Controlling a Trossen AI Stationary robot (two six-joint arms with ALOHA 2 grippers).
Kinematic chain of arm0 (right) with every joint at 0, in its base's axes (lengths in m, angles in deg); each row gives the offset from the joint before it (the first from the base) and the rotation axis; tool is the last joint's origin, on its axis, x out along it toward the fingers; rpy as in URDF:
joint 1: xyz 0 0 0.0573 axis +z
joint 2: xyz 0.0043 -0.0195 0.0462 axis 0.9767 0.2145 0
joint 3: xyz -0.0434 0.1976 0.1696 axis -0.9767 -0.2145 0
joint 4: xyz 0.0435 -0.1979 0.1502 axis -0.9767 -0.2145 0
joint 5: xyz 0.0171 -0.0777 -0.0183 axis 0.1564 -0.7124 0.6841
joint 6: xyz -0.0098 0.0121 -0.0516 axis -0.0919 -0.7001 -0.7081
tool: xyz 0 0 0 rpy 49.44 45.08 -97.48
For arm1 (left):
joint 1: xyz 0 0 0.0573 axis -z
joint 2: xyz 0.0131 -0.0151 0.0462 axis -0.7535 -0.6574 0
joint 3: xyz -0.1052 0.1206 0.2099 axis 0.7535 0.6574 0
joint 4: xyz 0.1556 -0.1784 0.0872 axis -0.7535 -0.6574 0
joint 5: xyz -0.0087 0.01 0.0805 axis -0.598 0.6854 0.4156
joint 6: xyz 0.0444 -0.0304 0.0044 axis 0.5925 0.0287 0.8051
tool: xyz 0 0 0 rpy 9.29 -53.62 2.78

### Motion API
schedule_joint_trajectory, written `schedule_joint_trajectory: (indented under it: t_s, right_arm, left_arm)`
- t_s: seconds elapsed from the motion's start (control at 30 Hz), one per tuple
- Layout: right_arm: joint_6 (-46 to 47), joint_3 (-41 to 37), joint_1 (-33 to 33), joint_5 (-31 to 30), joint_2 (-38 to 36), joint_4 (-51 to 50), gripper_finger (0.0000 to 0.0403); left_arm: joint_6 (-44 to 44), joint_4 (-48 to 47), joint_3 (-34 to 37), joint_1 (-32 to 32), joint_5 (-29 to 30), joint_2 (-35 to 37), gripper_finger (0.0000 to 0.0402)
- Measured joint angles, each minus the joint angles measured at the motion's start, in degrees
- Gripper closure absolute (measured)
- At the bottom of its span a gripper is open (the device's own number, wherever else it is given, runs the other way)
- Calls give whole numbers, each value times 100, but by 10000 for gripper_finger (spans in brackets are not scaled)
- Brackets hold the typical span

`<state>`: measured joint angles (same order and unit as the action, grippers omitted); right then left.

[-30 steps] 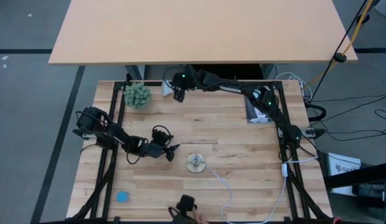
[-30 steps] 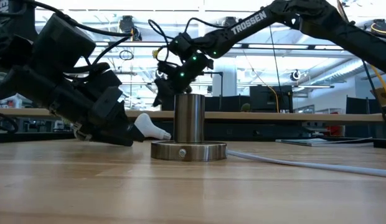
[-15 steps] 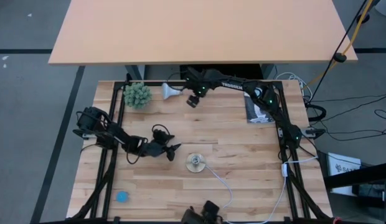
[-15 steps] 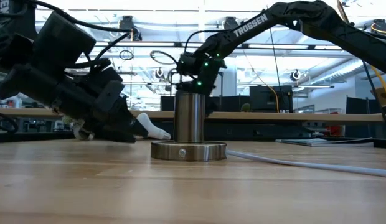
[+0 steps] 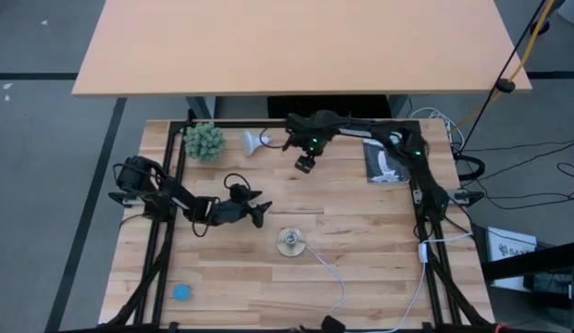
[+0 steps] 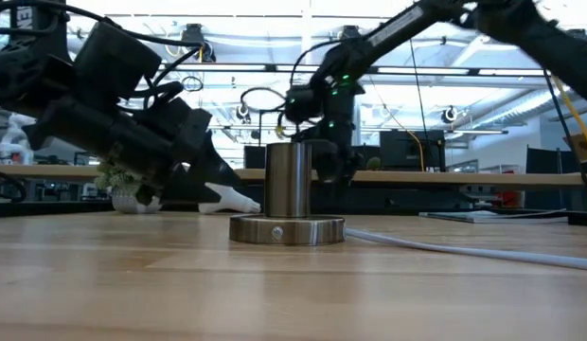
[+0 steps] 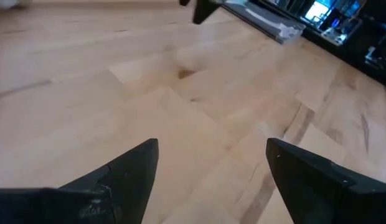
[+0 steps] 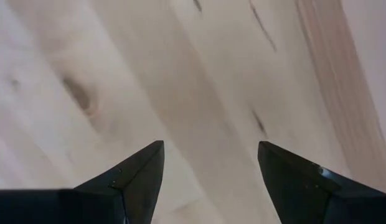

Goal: Screw lightbulb
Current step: Insert the white lightbulb into the desk lamp

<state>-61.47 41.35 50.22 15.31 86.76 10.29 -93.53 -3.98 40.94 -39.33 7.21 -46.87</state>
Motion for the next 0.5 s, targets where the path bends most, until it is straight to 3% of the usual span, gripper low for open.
schedule_joint_trajectory:
  t_s: [0.27,0.5]
  right_arm:
    - [656,-3071,199,-9,-2070,2101,152]
    - [1596,-5279,531,15,-3441,3889,152]
  left_arm:
    - [227,105,2,-140,-219,0,99]
    - [949,185,-315,-898,-381,289,99]
